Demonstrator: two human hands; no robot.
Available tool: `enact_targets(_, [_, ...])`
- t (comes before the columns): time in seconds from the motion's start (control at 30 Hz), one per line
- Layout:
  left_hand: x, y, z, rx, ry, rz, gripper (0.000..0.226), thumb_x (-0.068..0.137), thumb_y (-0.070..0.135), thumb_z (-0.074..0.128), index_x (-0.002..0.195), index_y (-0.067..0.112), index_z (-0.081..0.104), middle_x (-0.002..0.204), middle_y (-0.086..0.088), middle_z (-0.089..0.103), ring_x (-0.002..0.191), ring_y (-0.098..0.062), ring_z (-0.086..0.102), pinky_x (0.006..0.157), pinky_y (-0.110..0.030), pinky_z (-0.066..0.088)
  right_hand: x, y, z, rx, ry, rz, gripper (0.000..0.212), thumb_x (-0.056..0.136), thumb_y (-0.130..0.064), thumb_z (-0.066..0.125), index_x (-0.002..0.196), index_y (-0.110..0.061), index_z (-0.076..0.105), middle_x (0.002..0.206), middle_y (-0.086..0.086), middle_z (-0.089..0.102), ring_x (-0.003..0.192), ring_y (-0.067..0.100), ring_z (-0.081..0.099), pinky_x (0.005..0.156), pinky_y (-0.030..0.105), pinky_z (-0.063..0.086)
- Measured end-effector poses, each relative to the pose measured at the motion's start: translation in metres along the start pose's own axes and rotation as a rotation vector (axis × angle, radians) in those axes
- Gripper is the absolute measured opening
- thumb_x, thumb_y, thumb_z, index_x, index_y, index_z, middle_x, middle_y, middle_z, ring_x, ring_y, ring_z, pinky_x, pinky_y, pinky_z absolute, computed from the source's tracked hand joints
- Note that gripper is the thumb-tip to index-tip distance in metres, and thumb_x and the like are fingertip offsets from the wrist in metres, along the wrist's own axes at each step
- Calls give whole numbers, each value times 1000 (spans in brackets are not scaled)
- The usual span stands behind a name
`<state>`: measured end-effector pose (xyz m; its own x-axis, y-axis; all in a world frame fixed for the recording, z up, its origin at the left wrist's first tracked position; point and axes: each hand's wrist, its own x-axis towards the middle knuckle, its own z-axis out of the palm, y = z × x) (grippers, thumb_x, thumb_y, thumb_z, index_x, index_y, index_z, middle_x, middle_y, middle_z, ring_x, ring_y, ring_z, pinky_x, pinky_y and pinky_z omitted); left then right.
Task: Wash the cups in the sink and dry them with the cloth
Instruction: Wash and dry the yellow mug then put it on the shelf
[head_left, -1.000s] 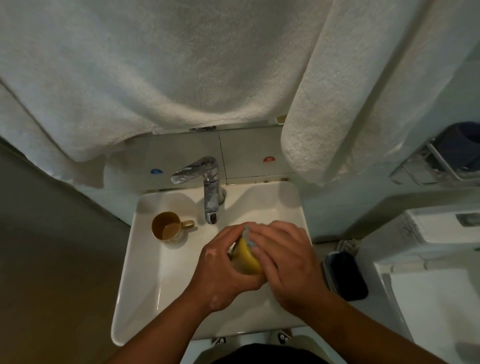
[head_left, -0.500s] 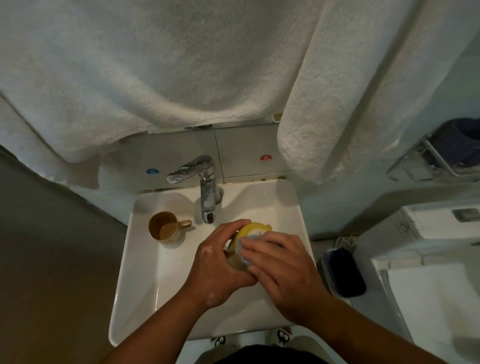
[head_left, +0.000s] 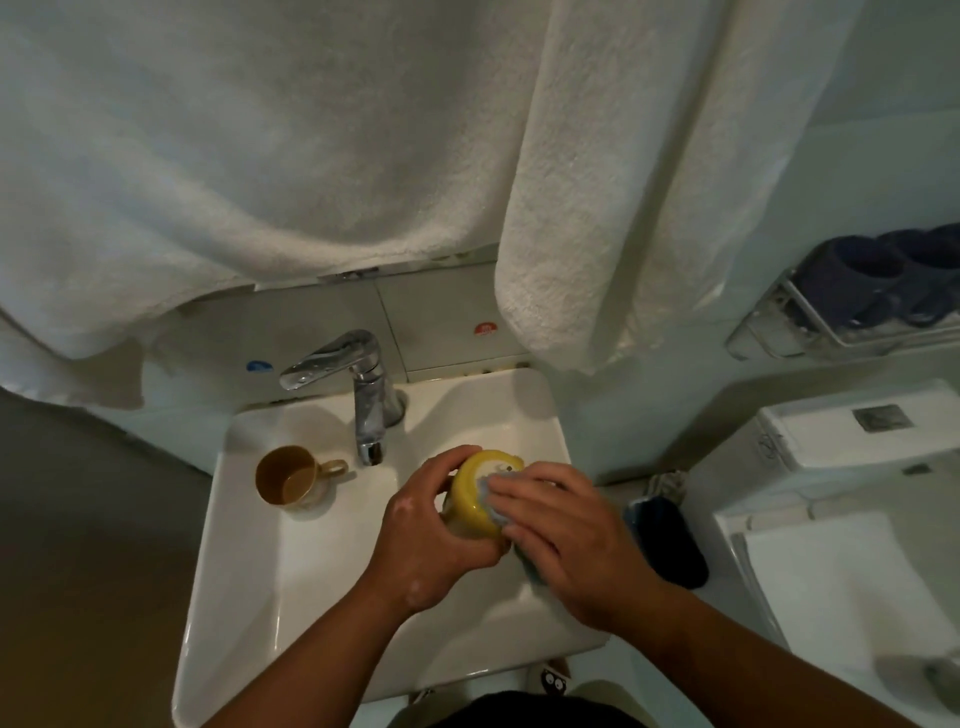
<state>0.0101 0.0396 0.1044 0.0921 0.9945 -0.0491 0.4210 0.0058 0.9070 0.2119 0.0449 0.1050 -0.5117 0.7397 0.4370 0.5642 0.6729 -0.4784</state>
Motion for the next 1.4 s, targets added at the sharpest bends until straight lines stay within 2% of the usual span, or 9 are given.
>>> enact_targets(0.13, [-2, -16, 9, -24, -10, -78, 88, 52, 45, 91, 131, 44, 52, 122, 24, 62, 113, 2, 58, 83, -13, 53, -2, 23, 3, 216, 100, 470, 15, 99, -33, 59, 111, -34, 67, 113, -18, 67, 107, -8, 55, 92, 7, 41])
enact_targets(0.23, [-7, -31, 16, -7, 17, -149, 87, 51, 51, 88, 130, 46, 51, 122, 24, 62, 115, -2, 60, 89, -18, 54, 4, 38, 19, 477, 237, 947, 5, 97, -32, 64, 98, -32, 59, 94, -15, 64, 88, 1, 60, 69, 10, 44])
enact_targets(0.3, [-10, -35, 26, -3, 29, -167, 89, 51, 53, 87, 131, 43, 51, 125, 21, 62, 116, -2, 59, 90, -18, 53, 4, 50, 32, 514, 256, 1065, 10, 97, -30, 64, 99, -27, 55, 91, -11, 61, 83, 3, 57, 65, 10, 40])
enact_targets(0.63, [-5, -33, 62, 5, 28, -223, 85, 63, 27, 96, 132, 44, 48, 126, 23, 58, 113, 5, 57, 81, -12, 52, -29, 110, 42, 209, 211, 1070, 37, 87, -29, 77, 100, -17, 45, 106, 7, 50, 82, 15, 50, 69, 19, 36])
enact_targets(0.77, [-5, -31, 70, 17, 59, -244, 84, 64, 24, 96, 130, 45, 47, 124, 27, 55, 113, 1, 57, 78, -14, 53, -40, 104, 41, 193, -6, 1003, 41, 85, -49, 74, 99, -23, 45, 114, -1, 43, 82, 10, 54, 75, 24, 45])
enact_targets(0.9, [-5, -29, 75, 18, 70, -251, 84, 62, 29, 96, 129, 45, 48, 123, 26, 57, 114, -2, 58, 78, -14, 54, -54, 101, 54, 175, -169, 981, 52, 79, -57, 72, 110, -33, 39, 107, -2, 64, 87, 15, 68, 75, 36, 59])
enact_targets(1.07, [-1, -20, 73, 60, 73, -207, 87, 56, 50, 92, 131, 43, 50, 120, 29, 60, 113, 5, 56, 83, -18, 53, -53, 99, 56, -7, -305, 910, 35, 97, -43, 58, 119, -20, 42, 102, -1, 69, 92, 18, 69, 68, 27, 46])
enact_targets(1.27, [7, -10, 56, 47, 33, -155, 86, 66, 36, 95, 137, 36, 48, 127, 22, 58, 116, 1, 56, 85, -17, 54, -42, 94, 26, 154, -375, 881, 28, 88, -51, 66, 103, -28, 59, 94, -8, 61, 76, 0, 63, 72, 16, 54])
enact_targets(1.4, [22, 4, 37, -73, -61, -173, 87, 62, 42, 94, 135, 40, 46, 128, 16, 59, 116, -8, 60, 86, -23, 58, -36, 71, -34, 320, -196, 824, 61, 91, -34, 72, 143, -41, 39, 143, -15, 44, 120, 5, 48, 94, 18, 40])
